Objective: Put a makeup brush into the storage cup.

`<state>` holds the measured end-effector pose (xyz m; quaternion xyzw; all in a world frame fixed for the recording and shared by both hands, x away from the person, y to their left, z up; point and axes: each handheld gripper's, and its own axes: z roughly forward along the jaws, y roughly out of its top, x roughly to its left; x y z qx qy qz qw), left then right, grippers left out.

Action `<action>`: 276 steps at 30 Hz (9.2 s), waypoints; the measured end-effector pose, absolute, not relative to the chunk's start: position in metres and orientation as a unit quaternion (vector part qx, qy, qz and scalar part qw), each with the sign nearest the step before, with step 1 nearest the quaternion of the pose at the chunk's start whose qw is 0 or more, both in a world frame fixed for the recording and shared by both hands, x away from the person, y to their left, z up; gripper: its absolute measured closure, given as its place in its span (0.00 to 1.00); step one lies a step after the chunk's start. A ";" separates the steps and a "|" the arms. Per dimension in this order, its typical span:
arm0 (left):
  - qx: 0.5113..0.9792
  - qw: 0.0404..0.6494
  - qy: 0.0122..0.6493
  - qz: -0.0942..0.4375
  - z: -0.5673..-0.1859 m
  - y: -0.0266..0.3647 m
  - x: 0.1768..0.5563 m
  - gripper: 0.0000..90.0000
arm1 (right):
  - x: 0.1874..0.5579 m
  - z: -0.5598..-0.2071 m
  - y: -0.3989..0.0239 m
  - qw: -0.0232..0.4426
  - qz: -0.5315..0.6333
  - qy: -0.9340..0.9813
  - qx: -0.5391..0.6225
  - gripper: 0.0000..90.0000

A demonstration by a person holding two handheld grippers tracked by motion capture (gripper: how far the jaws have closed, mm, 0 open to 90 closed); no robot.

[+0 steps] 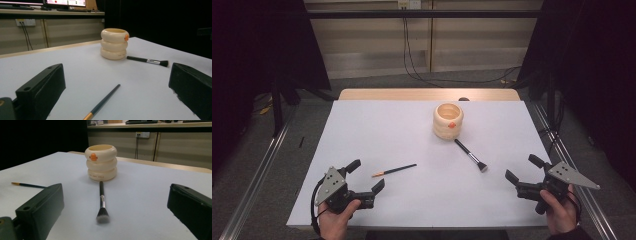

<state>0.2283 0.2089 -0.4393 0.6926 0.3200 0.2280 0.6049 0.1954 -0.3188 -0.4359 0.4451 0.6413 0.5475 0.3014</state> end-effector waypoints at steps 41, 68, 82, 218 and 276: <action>0.711 0.613 0.270 0.215 -0.405 0.198 0.256 0.02 | 0.191 -0.435 -0.313 0.296 0.548 0.663 0.416 0.00; 0.728 0.615 0.231 0.196 -0.384 0.171 0.306 0.03 | 0.193 -0.436 -0.315 0.296 0.547 0.662 0.419 0.00; 0.743 0.597 0.238 0.188 -0.379 0.159 0.341 0.03 | 0.193 -0.436 -0.315 0.294 0.546 0.658 0.427 0.00; 0.972 0.163 0.168 -0.036 -0.439 0.137 0.366 0.93 | 0.192 -0.438 -0.311 0.281 0.542 0.678 0.410 0.00; 0.801 0.526 0.276 0.069 -0.402 0.172 0.326 0.93 | 0.192 -0.438 -0.311 0.281 0.557 0.662 0.416 0.00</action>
